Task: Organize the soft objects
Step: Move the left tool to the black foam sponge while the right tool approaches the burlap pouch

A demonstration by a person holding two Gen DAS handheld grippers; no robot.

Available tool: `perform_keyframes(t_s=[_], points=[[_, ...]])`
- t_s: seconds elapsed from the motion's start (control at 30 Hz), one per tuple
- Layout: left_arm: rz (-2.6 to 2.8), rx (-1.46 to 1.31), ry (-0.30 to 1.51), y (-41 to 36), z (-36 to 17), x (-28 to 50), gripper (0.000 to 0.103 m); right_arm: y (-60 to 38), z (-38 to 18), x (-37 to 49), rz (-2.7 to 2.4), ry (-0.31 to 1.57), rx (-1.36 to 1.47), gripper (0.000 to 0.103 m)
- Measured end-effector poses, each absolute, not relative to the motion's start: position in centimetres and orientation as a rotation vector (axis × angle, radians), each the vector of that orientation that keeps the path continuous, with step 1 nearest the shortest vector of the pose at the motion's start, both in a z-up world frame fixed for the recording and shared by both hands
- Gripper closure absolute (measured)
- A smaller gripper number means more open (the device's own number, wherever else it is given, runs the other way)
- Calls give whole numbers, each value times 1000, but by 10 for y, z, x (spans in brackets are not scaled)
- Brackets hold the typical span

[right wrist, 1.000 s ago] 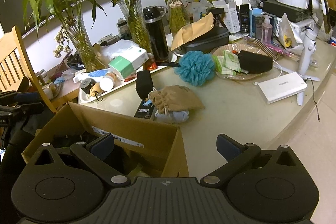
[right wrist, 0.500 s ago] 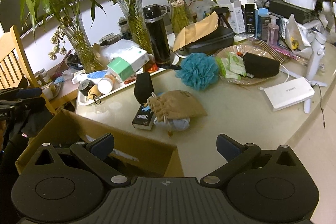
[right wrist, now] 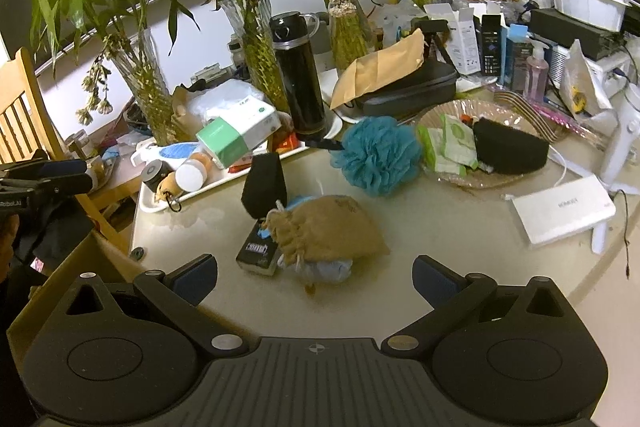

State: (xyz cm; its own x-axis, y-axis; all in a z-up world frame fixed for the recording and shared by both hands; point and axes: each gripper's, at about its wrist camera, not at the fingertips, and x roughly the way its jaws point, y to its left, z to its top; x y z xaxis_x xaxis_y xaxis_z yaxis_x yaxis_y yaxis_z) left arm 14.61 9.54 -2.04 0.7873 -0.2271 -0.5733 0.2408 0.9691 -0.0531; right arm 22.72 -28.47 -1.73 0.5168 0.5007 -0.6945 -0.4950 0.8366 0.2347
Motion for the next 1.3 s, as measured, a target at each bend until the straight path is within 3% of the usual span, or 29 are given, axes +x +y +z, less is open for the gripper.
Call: perform_keyframes(t_s=[0.83, 1.3], points=[[-270, -11, 694, 114, -65, 218, 37, -258, -75, 318, 828, 884, -3, 5], [-354, -4, 757, 102, -96, 263, 37, -226, -132, 351, 889, 968, -69, 18]])
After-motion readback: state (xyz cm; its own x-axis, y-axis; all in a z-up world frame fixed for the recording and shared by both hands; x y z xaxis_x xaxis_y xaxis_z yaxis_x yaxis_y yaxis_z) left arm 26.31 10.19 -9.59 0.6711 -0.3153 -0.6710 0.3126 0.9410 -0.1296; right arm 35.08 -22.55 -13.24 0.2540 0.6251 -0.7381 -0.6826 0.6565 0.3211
